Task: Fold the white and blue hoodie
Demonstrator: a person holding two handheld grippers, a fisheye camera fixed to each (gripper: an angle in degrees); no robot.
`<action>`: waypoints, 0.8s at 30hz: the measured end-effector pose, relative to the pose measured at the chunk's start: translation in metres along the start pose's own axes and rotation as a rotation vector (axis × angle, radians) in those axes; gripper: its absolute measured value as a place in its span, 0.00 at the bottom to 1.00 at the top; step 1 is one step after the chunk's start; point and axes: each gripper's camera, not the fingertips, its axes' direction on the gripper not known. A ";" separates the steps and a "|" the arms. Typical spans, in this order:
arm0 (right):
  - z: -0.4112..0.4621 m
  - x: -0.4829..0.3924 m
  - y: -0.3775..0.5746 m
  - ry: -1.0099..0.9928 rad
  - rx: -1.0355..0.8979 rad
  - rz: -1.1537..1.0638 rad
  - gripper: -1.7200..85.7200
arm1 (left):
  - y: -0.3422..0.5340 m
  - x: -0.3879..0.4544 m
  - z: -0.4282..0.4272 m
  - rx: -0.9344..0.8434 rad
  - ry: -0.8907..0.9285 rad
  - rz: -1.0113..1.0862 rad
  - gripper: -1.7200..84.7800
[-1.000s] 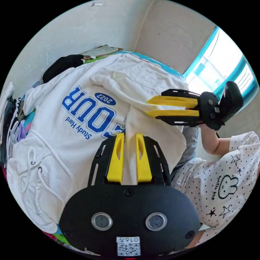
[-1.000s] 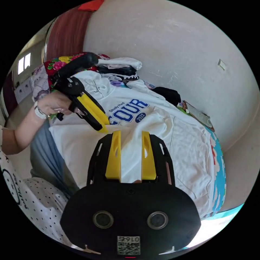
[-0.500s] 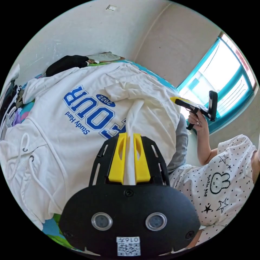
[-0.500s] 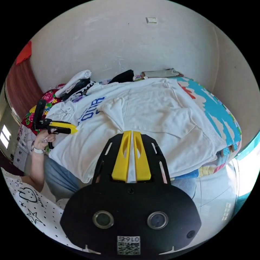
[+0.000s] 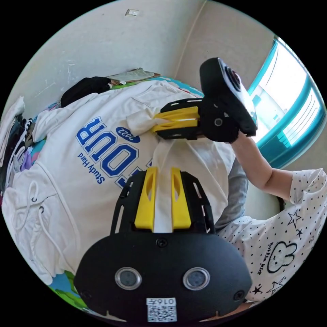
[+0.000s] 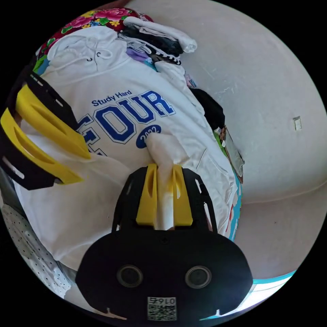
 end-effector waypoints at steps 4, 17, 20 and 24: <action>-0.036 0.040 0.018 -0.070 0.117 0.085 0.07 | 0.014 0.002 0.000 0.024 -0.040 0.034 0.01; -0.133 0.248 0.084 -0.432 0.751 0.307 0.07 | 0.087 -0.028 -0.110 0.445 0.004 -0.052 0.01; -0.078 0.286 0.048 -0.512 0.629 0.381 0.08 | 0.076 -0.051 -0.089 0.403 0.002 -0.097 0.03; 0.029 0.307 0.026 -0.666 0.307 0.562 0.11 | 0.094 -0.092 -0.036 0.188 0.001 -0.286 0.09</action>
